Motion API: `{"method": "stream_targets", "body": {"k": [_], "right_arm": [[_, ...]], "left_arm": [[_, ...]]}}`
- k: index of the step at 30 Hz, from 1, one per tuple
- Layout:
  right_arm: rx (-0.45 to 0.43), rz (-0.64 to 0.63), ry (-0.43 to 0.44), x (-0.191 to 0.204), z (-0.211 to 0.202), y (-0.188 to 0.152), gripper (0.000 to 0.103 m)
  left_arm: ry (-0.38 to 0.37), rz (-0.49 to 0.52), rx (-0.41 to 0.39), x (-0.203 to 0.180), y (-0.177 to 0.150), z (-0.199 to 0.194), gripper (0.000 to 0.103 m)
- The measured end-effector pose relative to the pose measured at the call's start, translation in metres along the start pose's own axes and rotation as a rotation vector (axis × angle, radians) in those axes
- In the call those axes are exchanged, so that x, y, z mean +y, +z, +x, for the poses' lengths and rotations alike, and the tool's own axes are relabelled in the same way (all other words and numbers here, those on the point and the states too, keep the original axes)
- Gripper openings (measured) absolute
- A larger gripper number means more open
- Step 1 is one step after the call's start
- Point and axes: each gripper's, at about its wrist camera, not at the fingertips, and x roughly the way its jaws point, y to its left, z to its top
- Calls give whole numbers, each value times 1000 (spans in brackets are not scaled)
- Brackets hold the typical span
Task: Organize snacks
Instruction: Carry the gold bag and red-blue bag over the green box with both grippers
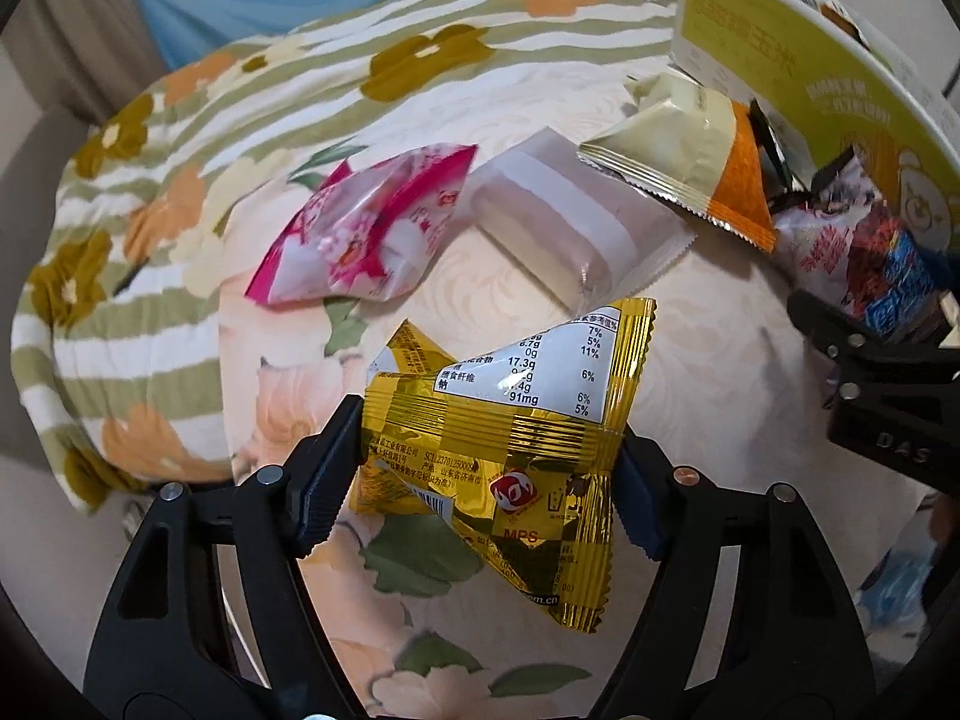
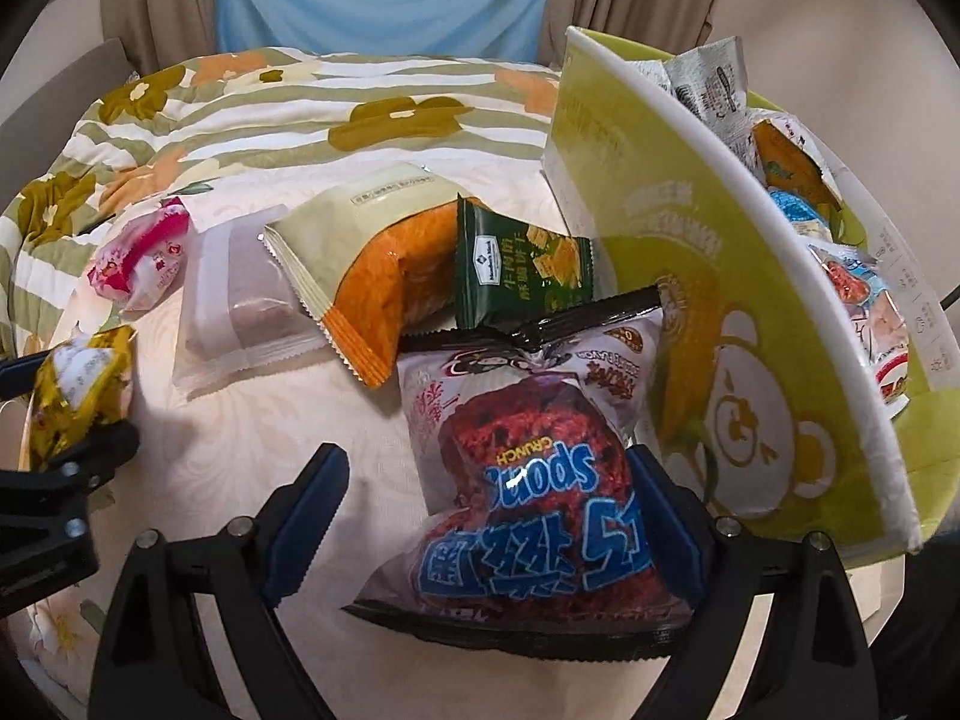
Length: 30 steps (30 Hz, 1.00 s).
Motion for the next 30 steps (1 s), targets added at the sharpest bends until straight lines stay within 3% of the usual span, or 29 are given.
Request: {"method": "stream_targets", "body": {"k": [4,9,12,20,30], "right_arm": [[9,18,14,0,3,0,87],[39,17,12,-6,3,-6,64],[48,37,23,-11,0,-11,61],[30,48,65,-8,-25,-18,58],[-66,67,126,-14,-97,-13,58]], "left_arm": [[-21,-55,-2,6,-3,-5,72],[-35,-85,-2,12,-8,-10,72],[-42,-102,0,15,-12,-14,72],[-63,-124,-30,22,-20,-39,72],[-134,-86,-160,11,4,-106,72]]}}
